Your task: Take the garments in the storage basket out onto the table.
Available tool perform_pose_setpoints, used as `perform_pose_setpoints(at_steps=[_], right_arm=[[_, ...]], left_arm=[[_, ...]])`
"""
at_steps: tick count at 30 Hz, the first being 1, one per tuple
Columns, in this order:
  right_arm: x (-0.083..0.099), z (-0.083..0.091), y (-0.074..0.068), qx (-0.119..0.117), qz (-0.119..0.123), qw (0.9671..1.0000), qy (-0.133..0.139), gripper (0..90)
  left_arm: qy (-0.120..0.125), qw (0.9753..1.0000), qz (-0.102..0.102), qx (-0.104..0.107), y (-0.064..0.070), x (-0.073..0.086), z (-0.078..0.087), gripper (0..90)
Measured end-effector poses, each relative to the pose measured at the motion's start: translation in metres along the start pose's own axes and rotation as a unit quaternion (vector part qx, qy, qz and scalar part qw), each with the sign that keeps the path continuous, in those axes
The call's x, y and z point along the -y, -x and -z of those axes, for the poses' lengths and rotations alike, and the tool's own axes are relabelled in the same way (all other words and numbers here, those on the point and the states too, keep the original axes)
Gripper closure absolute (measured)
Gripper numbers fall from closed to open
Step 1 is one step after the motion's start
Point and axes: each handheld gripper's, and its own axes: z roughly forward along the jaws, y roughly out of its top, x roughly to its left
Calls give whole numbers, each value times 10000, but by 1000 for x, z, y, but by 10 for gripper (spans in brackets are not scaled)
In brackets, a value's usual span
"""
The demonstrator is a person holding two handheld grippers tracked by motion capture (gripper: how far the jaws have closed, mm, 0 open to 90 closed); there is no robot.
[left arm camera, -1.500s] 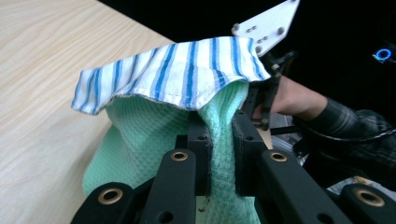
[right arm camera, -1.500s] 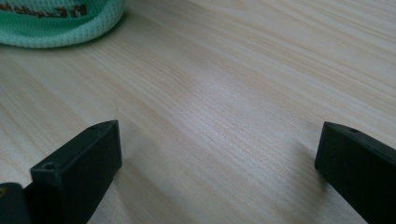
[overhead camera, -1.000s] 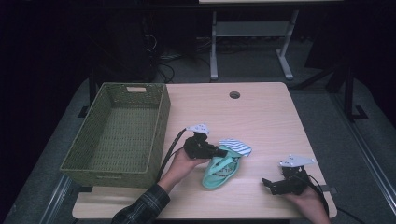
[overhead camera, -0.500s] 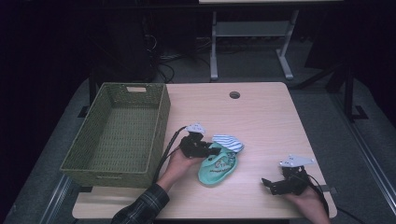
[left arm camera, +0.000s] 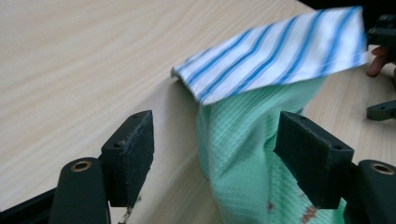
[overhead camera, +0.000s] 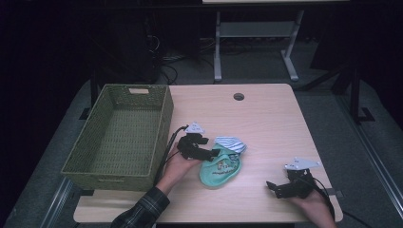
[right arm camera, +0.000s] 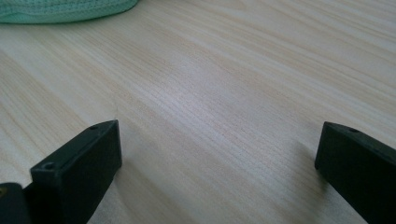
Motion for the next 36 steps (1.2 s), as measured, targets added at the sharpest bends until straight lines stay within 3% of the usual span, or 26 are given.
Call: perform_pose_setpoints(at_steps=[4, 9, 12, 17, 27, 29, 32, 36], right_arm=[[0, 0, 0, 5, 16, 10000, -4, 1], [0, 0, 0, 12, 21, 10000, -4, 1], [0, 0, 0, 12, 26, 10000, -1, 2], [0, 0, 0, 6, 21, 10000, -2, 2], [0, 0, 0, -4, 0, 10000, -3, 2], [0, 0, 0, -11, -5, 10000, 0, 2], [0, 0, 0, -16, -12, 10000, 3, 2], [0, 0, 0, -20, -17, 10000, 0, 2]], left_arm=[[302, 9995, -127, 3, 11, -10, 15, 275], [349, 9988, -301, 175, 28, -25, 19, 287], [272, 9981, -465, 290, 41, -35, 13, 296], [203, 9973, -643, 280, 55, -43, 0, 308], [-19, 9963, -832, 196, 65, -55, -30, 315], [-45, 9965, -819, 176, 64, -55, -37, 338], [-131, 9956, -908, 167, 63, -54, -41, 445], [-139, 9957, -877, 260, 61, -54, -42, 683]])
